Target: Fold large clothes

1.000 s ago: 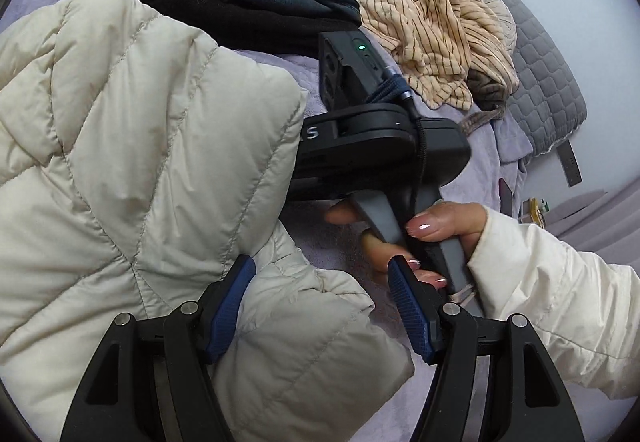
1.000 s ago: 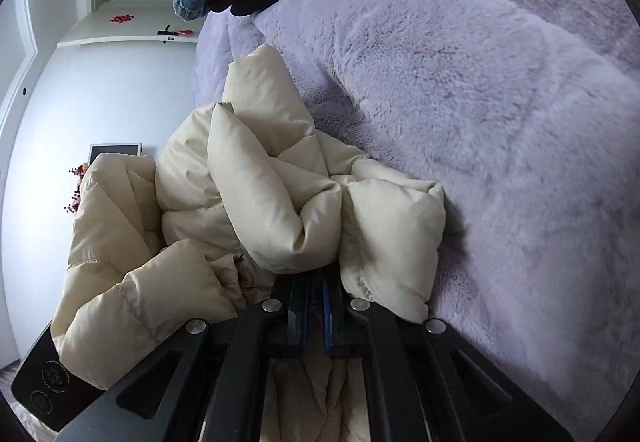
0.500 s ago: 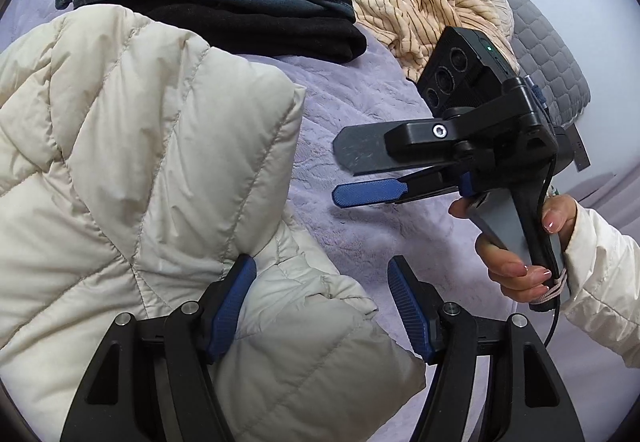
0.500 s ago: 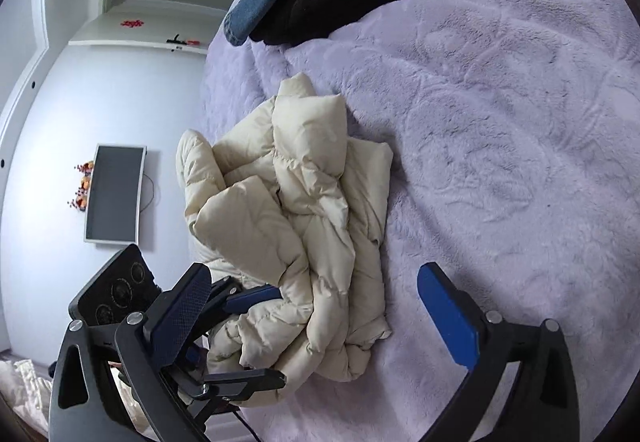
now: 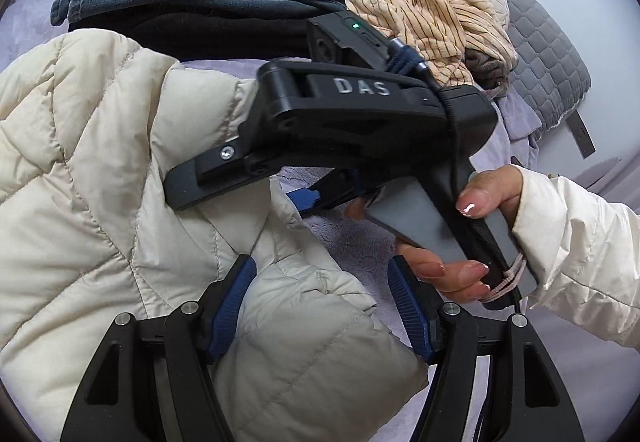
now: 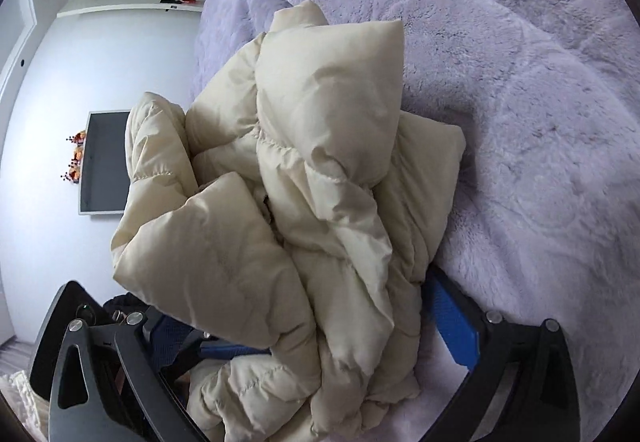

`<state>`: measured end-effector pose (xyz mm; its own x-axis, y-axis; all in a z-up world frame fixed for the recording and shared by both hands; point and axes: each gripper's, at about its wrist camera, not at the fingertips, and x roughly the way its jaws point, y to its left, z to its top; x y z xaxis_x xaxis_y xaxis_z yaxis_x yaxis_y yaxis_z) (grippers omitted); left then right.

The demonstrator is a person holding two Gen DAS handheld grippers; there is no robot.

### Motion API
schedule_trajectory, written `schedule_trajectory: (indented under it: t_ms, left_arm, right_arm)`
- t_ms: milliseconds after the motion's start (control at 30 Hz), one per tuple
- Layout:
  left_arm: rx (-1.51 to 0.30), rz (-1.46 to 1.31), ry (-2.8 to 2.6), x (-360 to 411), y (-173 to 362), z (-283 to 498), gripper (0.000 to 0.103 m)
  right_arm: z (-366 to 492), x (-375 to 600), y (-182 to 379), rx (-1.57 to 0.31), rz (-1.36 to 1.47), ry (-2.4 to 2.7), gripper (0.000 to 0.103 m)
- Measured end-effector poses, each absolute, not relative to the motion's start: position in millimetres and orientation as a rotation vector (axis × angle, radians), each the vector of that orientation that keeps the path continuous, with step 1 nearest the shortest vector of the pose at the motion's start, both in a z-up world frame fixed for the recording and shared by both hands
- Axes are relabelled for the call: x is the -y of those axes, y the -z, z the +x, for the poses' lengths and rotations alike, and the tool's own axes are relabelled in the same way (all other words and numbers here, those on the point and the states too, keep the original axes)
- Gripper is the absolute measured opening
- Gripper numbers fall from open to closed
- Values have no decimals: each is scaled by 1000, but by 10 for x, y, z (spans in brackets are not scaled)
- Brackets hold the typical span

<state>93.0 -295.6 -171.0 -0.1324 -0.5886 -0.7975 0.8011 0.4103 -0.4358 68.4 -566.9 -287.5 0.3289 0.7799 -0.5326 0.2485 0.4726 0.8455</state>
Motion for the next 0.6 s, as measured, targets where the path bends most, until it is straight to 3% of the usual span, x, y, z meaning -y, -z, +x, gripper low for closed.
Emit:
schedule_trajectory:
  t_ms: [267, 467, 500, 533, 600]
  left_arm:
    - [-1217, 164, 1142, 2822, 1532, 978, 69]
    - [-1184, 45, 997, 2134, 1169, 1324, 69]
    - [-1184, 25, 958, 1985, 1135, 1415, 73]
    - [-1186, 0, 923, 1837, 1117, 1512, 86]
    - [-1183, -62, 850, 1526, 1126, 1709, 88]
  right_arm:
    - [760, 5636, 3076, -1215, 1127, -436, 103]
    - [716, 5632, 3092, -1215, 1134, -427, 103]
    - [673, 5644, 3092, -1215, 1134, -427, 103]
    - [642, 5654, 3091, -1215, 1134, -428, 103]
    - [646, 5655, 3091, -1217, 1132, -427, 103]
